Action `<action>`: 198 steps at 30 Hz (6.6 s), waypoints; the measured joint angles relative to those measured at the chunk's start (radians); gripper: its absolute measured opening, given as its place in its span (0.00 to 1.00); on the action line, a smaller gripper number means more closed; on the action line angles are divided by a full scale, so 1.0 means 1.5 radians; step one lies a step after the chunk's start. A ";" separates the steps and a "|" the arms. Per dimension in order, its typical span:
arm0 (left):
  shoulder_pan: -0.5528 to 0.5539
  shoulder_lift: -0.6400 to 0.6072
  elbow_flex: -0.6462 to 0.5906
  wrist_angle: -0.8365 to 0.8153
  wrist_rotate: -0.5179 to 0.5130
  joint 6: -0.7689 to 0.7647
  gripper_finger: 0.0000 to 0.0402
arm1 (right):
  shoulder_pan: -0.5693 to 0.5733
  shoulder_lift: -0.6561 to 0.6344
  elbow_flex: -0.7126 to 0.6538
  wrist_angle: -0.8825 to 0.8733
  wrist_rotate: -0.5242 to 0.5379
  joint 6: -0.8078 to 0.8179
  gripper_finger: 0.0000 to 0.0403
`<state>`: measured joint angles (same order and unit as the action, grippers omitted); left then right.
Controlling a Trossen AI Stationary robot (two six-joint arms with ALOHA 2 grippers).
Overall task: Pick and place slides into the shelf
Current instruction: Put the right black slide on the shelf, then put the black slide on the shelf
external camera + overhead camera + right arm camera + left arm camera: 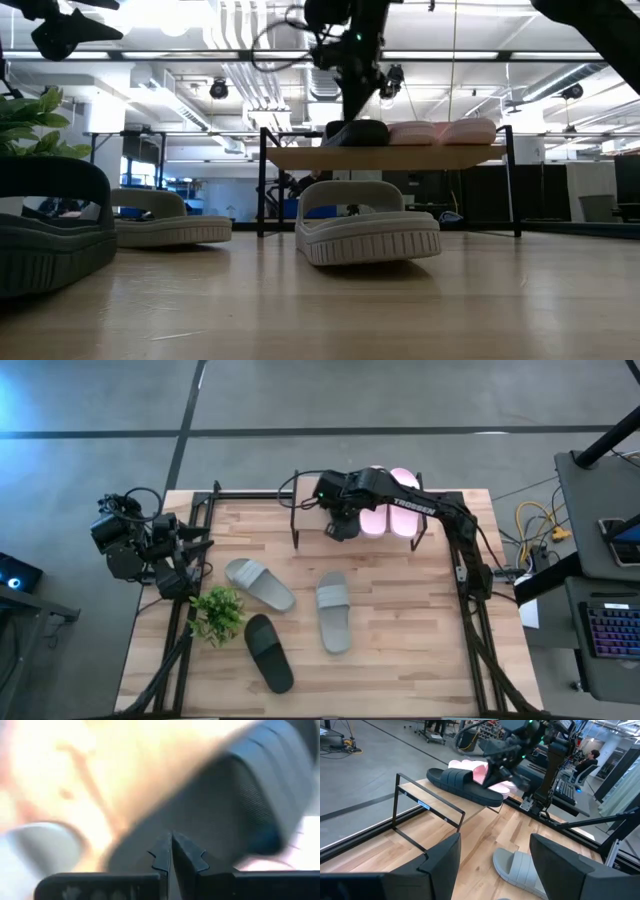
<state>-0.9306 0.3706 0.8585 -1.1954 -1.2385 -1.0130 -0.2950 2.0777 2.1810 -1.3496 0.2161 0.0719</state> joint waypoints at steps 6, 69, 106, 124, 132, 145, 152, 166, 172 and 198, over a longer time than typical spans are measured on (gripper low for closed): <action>0.000 0.000 0.000 0.000 0.000 0.000 0.56 | 0.015 0.006 0.045 0.095 -0.127 0.000 0.02; 0.000 -0.001 -0.001 -0.001 0.000 0.000 0.56 | 0.157 0.047 0.108 0.068 -0.173 -0.020 0.03; 0.000 0.004 -0.148 0.149 0.306 -0.089 0.56 | 0.450 0.056 -0.274 0.619 0.082 0.127 0.60; 0.001 0.140 -0.119 0.282 0.456 -0.010 0.56 | 0.427 0.053 -0.007 0.364 0.192 0.433 0.58; 0.011 0.202 -0.093 0.303 0.394 -0.012 0.56 | 0.424 0.052 0.086 0.342 0.208 0.419 0.58; 0.327 0.266 -0.121 0.397 0.732 0.161 0.56 | 0.412 0.053 0.090 0.289 0.206 0.423 0.58; 0.547 0.340 -0.138 0.471 1.047 0.262 0.56 | 0.401 0.053 0.089 0.286 0.206 0.423 0.58; 0.618 0.573 -0.151 0.466 1.209 0.335 0.56 | 0.392 0.052 0.086 0.233 0.206 0.423 0.58; 0.608 0.625 -0.150 0.471 1.222 0.369 0.56 | 0.393 0.052 0.086 0.233 0.206 0.423 0.58; 0.587 0.674 -0.151 0.532 1.258 0.371 0.56 | 0.393 0.052 0.084 0.234 0.206 0.436 0.57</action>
<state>-0.0494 1.3817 0.6327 -0.3980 0.6479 -0.4568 0.2939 2.1559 2.3073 -0.9985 0.5247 0.7255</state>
